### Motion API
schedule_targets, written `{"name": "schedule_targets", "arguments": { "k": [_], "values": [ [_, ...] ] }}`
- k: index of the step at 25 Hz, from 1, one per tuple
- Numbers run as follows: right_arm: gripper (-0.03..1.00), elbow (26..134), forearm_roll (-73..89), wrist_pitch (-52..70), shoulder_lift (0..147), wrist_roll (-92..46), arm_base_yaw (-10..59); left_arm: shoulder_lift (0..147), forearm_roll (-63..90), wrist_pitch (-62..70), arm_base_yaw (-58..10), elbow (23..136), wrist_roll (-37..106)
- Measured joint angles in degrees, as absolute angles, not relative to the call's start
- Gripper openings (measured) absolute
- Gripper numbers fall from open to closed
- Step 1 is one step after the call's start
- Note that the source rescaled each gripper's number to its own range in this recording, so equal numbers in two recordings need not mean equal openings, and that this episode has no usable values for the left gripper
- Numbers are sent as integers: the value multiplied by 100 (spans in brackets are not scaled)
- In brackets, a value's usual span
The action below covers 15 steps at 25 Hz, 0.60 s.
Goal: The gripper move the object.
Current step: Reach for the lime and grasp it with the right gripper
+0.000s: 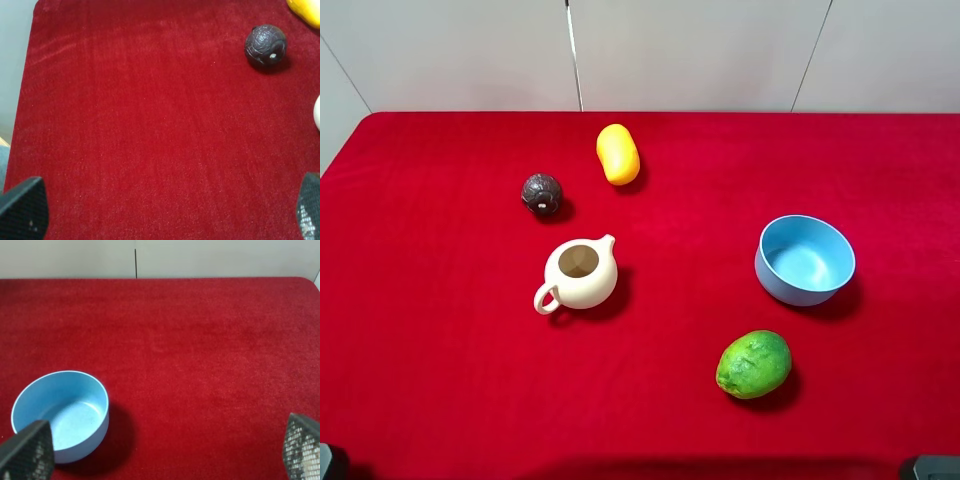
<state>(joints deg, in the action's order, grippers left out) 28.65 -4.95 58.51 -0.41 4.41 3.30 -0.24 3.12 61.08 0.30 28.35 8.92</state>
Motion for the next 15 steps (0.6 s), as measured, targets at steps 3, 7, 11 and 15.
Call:
{"name": "schedule_targets", "arguments": {
  "k": [3, 7, 11, 15],
  "values": [
    [100, 2865, -495, 5851, -41, 441, 330, -24, 312, 6108, 30, 2835, 892],
    [100, 2865, -495, 5851, -41, 441, 330, -24, 312, 6108, 30, 2835, 892],
    [100, 2865, -490, 5851, -41, 441, 330, -24, 312, 6108, 30, 2835, 892],
    [100, 2865, -484, 5851, -41, 441, 330, -24, 312, 6108, 30, 2835, 892]
  ]
}}
